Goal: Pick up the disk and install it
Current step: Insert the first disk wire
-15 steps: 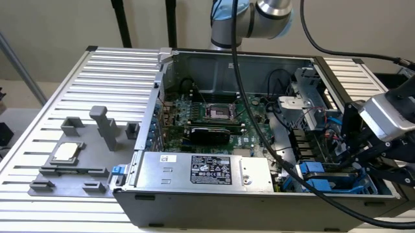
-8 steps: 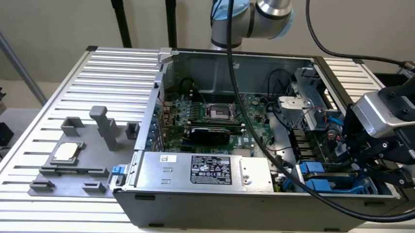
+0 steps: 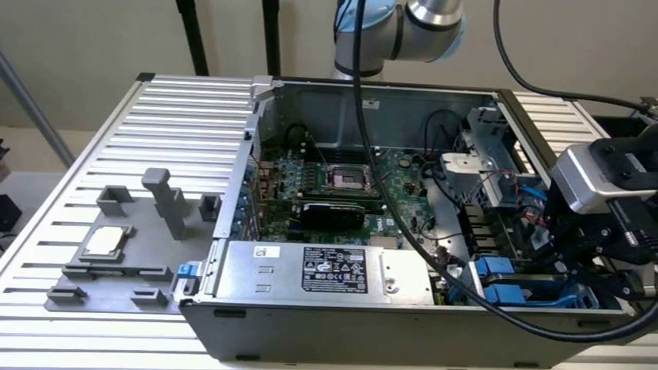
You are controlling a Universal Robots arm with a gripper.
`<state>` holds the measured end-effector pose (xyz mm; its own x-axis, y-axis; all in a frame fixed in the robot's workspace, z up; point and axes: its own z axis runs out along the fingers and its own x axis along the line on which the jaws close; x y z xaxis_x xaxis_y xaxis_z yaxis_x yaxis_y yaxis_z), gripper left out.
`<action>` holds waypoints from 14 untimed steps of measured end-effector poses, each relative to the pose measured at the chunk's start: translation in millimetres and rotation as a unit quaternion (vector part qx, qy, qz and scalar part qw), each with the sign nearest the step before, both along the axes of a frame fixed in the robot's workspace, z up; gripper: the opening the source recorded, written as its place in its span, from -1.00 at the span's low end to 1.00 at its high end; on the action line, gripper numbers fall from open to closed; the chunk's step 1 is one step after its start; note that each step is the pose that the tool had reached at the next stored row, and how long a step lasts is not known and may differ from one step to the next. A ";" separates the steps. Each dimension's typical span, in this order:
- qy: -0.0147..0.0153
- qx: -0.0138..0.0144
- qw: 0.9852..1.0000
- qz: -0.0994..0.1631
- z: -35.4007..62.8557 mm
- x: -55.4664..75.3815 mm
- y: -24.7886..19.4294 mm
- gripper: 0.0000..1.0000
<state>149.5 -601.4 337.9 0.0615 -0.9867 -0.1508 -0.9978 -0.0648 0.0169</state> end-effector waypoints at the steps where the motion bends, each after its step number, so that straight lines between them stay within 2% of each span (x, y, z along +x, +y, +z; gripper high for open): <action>1: 0.000 0.000 1.000 -0.003 -0.2 -0.1 0.0 -0.67; 14: 0.002 0.000 1.000 -0.024 -0.4 -4.0 1.6 -0.67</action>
